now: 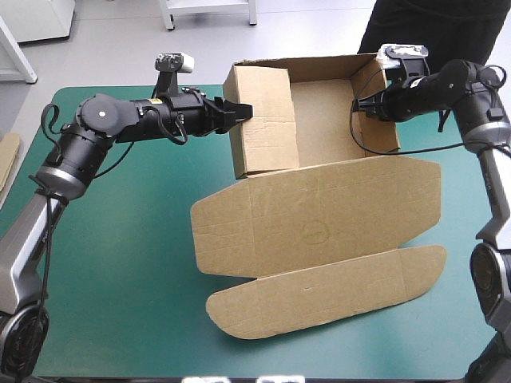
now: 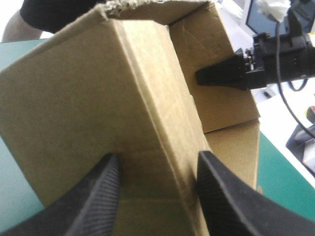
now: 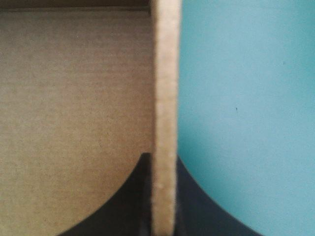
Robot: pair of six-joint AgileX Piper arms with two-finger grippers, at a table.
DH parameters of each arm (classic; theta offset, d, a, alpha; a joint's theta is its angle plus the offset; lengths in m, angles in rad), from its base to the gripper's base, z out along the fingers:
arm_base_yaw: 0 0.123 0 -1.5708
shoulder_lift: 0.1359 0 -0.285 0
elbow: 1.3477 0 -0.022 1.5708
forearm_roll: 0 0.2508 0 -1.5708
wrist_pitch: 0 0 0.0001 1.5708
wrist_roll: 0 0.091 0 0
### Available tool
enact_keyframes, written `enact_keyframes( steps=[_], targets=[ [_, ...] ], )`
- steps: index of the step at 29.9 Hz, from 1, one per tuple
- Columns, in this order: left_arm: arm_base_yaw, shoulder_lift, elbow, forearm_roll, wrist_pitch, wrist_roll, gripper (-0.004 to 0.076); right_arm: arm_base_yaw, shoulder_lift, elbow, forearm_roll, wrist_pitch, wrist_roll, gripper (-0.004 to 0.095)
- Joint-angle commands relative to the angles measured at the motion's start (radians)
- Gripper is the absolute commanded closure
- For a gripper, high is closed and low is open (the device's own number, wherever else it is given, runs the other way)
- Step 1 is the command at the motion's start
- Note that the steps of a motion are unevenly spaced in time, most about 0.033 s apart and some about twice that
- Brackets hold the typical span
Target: Fold the box
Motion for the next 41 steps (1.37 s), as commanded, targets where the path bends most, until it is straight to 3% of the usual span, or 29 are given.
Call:
enact_keyframes(
  steps=[1, 17, 26, 33, 41],
  targets=[
    [-0.02, -0.019, -0.058, 0.046, 0.012, -0.079, 0.0374, 0.034, -0.049, -0.029, 0.081, -0.066, 0.042, 0.0919],
    [-0.082, 0.036, -0.15, 0.466, 0.079, -0.396, 0.0374, 0.088, -0.042, -0.029, 0.058, -0.09, 0.121, 0.0919],
    [-0.186, 0.162, -0.361, 0.784, 0.28, -0.544, 0.0417, 0.132, -0.042, -0.029, -0.017, -0.077, 0.167, 0.0915],
    [-0.196, 0.253, -0.471, 0.775, 0.393, -0.555, 0.0426, 0.176, -0.042, -0.029, -0.104, -0.059, 0.196, 0.0915],
    [-0.206, 0.311, -0.472, 0.768, 0.404, -0.555, 0.0487, 0.188, -0.042, -0.029, -0.106, -0.036, 0.197, 0.0915]
  ],
)
